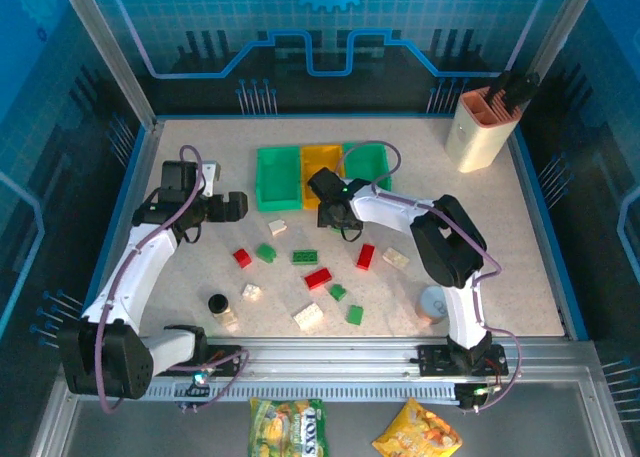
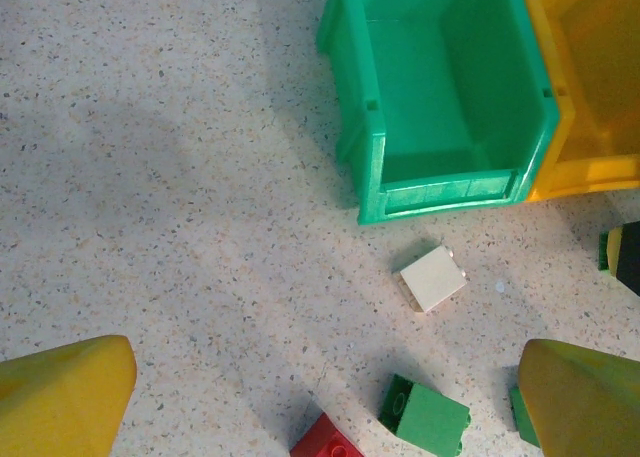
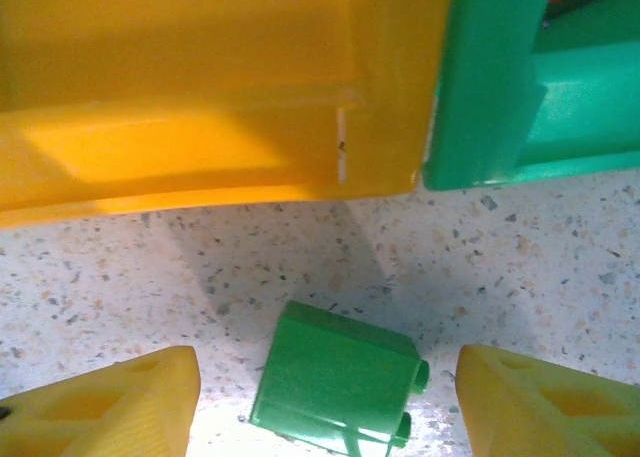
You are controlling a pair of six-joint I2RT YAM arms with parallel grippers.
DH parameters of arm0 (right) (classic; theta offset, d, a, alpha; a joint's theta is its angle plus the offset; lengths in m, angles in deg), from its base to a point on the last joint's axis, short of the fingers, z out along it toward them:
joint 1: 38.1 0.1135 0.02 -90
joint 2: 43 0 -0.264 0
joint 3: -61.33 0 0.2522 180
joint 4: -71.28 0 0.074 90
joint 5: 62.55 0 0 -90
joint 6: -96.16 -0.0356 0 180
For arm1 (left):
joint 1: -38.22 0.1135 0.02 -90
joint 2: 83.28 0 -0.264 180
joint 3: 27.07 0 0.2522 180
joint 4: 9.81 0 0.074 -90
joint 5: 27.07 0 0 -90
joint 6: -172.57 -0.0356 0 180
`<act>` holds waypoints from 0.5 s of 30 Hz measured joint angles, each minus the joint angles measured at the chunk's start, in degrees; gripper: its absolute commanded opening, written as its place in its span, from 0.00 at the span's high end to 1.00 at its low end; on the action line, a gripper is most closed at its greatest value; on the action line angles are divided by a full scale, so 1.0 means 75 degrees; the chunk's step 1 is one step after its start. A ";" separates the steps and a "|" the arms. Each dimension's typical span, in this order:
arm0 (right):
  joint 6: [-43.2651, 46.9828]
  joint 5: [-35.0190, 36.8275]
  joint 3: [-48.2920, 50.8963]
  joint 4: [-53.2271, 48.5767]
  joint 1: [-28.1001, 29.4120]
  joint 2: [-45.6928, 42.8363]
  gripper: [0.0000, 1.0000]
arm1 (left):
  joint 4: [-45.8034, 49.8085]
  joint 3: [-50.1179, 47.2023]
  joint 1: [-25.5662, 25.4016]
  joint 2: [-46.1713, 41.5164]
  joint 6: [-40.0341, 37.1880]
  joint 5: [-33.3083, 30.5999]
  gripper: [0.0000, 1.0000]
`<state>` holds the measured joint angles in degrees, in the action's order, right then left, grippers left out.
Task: Sort the legos into containers by color
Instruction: Pick up the lego from the center of the table.
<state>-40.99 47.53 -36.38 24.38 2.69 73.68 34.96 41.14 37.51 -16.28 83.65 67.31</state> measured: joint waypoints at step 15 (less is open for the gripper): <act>-0.0117 -0.0204 0.0108 0.0227 -0.0096 0.0221 0.40 | 0.0000 0.0000 0.0000 0.0000 0.0000 -0.0003 0.01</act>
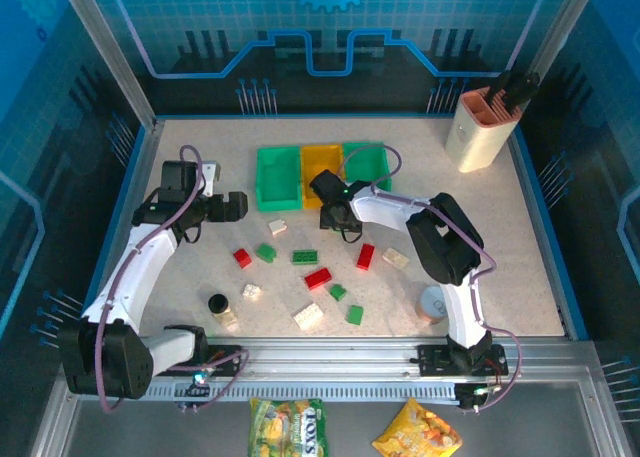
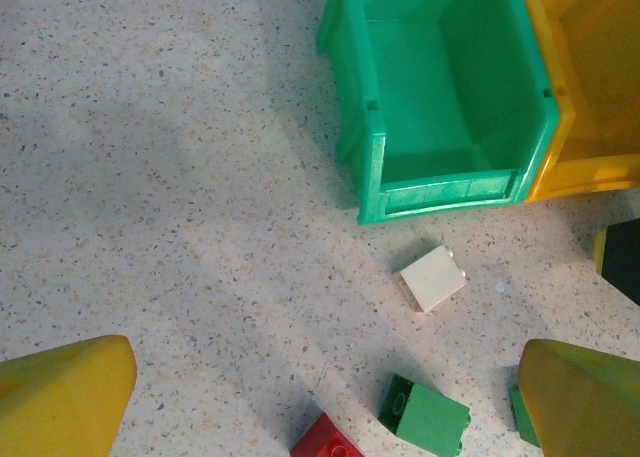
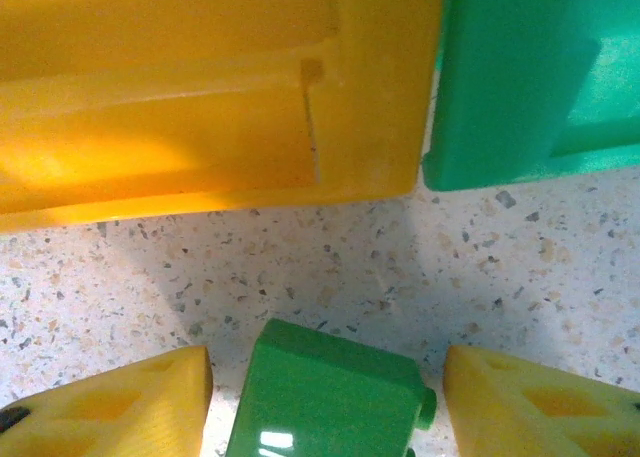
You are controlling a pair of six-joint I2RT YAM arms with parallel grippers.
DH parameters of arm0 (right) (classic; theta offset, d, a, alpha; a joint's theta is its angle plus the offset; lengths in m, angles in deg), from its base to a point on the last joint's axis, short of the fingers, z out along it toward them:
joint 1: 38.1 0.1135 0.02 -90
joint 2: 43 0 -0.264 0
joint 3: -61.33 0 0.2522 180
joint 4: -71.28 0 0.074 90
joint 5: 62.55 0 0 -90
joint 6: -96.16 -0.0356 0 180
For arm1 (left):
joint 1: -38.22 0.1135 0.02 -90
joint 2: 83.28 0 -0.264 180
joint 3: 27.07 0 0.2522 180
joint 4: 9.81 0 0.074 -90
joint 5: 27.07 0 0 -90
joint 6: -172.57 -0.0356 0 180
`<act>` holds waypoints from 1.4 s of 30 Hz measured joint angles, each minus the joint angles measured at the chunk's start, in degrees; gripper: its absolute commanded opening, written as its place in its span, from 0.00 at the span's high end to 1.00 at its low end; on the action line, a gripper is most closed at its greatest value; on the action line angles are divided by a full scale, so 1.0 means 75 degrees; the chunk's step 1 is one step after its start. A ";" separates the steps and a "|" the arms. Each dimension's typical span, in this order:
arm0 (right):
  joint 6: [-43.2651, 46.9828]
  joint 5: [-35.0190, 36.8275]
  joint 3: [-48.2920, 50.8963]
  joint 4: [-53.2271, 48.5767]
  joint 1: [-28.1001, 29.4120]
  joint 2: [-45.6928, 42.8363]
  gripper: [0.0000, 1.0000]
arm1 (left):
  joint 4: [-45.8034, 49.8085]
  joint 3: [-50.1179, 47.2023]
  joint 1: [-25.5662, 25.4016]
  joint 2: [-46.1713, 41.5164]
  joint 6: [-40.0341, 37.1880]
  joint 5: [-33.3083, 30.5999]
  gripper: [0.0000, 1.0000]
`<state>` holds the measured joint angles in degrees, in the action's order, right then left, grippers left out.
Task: Sort the legos into containers by color
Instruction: Pick up the lego from the center of the table.
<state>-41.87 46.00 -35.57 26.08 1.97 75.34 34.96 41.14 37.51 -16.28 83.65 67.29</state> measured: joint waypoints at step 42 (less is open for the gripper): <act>0.0784 0.0475 -0.1105 -0.0659 0.0265 -0.0323 0.54 | 0.0000 0.0000 0.0000 -0.0009 0.0000 0.0000 0.01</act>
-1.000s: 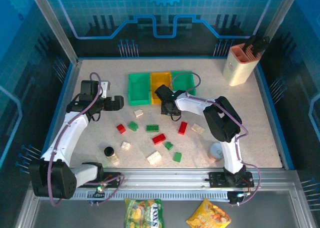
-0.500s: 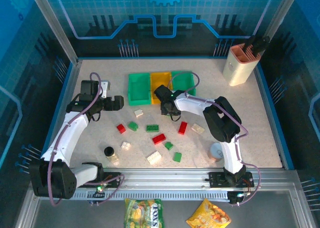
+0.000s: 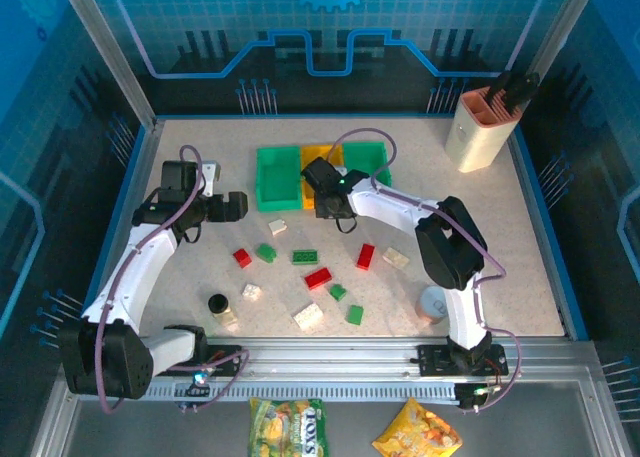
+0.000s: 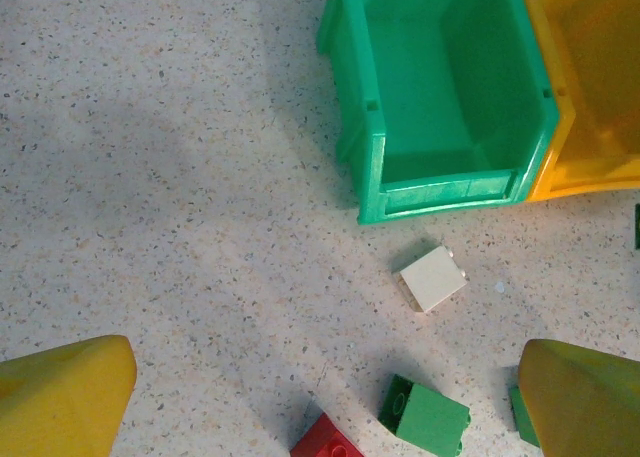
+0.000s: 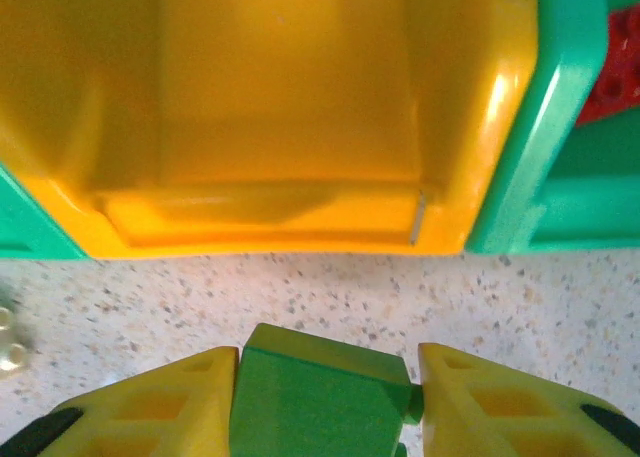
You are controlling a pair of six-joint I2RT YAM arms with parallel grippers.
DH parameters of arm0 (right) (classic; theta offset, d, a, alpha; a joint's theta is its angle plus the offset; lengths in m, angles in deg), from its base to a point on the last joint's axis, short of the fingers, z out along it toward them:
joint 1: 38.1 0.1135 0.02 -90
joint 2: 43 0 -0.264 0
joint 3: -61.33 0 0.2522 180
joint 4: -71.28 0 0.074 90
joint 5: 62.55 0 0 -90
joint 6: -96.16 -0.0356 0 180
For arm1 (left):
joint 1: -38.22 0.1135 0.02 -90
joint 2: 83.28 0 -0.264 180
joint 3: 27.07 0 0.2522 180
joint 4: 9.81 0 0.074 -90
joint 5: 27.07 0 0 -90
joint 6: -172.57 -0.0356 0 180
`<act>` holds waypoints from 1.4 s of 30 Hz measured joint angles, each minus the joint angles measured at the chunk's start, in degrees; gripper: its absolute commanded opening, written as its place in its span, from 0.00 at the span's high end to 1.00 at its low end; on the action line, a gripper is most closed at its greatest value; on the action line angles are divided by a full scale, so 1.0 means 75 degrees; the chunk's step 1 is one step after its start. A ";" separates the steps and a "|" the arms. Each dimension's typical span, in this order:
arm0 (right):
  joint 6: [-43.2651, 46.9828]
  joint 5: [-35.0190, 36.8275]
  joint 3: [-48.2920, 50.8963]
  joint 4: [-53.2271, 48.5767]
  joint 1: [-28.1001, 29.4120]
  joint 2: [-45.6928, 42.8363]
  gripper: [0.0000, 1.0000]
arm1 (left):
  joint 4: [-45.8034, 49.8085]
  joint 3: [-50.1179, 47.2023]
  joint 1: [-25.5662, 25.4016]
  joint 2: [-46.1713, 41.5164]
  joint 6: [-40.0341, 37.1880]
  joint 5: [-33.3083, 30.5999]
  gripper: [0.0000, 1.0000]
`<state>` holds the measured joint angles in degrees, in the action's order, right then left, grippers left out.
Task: Sort the legos into containers by color
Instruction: Pick up the lego from the center of the table, then place the lego in the container.
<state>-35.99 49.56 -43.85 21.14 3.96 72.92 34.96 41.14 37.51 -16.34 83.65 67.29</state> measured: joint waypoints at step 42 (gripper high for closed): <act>0.2183 0.0000 -0.3532 0.0105 -0.0670 0.2404 0.42 | 0.0259 0.0020 0.0000 0.0166 0.0058 0.0589 0.01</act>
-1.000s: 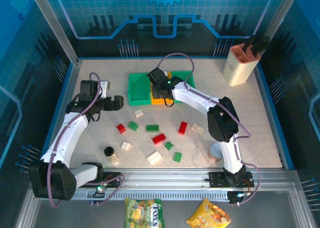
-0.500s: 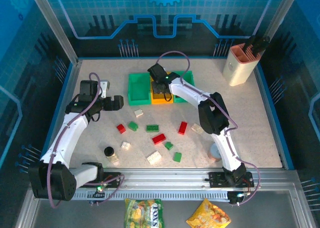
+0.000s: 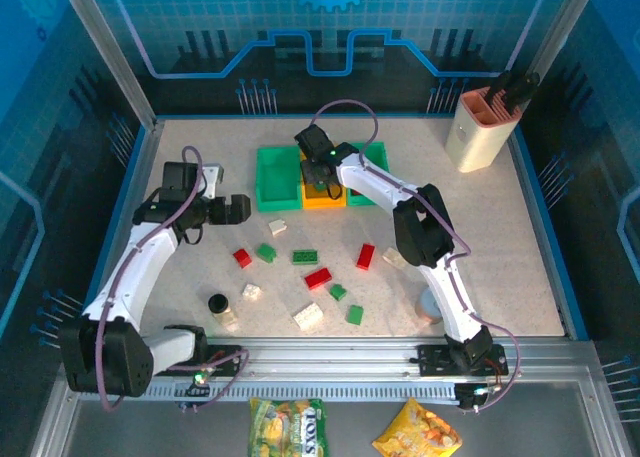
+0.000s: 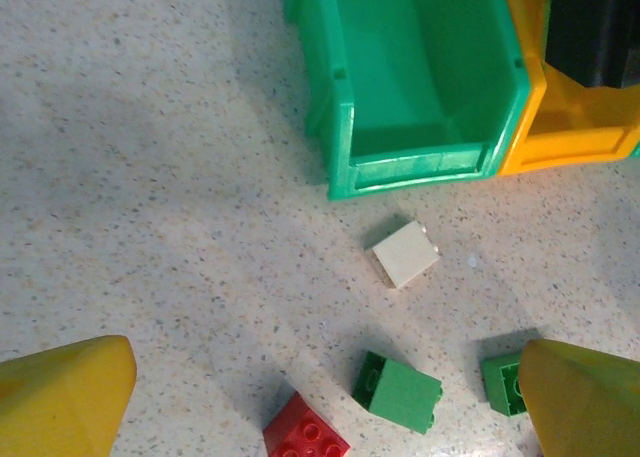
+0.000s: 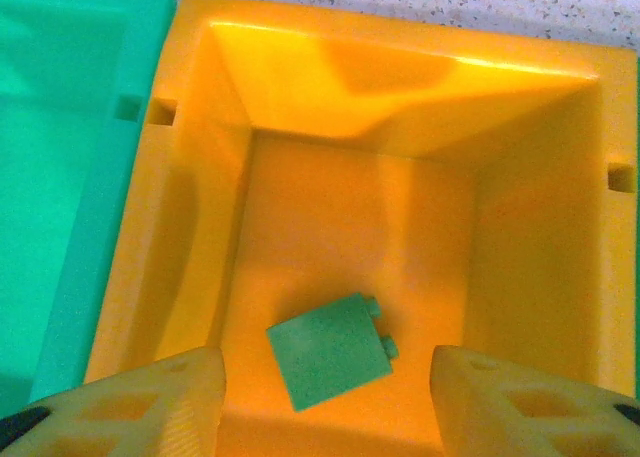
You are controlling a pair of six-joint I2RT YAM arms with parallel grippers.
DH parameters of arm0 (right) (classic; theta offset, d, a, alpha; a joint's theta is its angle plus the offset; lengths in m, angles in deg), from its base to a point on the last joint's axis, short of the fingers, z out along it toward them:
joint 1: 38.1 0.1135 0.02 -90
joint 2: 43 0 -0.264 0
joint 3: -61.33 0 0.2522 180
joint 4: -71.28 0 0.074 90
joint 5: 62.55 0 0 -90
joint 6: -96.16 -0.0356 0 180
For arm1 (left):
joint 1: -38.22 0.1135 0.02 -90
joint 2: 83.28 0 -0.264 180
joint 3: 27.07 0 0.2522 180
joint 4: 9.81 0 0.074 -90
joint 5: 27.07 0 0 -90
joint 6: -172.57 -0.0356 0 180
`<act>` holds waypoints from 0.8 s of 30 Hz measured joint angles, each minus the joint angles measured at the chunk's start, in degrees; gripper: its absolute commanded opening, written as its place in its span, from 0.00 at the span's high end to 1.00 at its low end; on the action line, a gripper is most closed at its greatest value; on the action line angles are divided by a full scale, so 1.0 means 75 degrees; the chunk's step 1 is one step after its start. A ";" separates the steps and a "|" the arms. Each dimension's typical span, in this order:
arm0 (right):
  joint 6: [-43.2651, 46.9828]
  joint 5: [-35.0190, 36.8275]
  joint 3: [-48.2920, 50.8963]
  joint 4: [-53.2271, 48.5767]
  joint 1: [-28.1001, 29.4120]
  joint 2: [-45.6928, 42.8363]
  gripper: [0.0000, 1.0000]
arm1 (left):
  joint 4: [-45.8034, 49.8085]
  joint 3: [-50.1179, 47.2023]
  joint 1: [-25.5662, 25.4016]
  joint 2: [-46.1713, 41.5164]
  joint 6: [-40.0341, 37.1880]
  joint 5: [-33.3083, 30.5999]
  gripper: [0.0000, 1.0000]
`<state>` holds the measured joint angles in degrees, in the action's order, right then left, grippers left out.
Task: Sort the legos into containers by color
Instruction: Place the lego in the container.
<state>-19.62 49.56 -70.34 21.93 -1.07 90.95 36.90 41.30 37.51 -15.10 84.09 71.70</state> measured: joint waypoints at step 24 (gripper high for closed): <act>-0.0105 -0.0233 0.2955 0.0335 -0.0006 -0.3098 0.41 | 0.0848 0.1014 -0.1364 0.1510 0.1422 -0.0391 0.14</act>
<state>-20.41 47.81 -48.18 24.44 -1.11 67.71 43.26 48.90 27.28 -3.77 94.76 68.78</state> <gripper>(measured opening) 0.583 0.872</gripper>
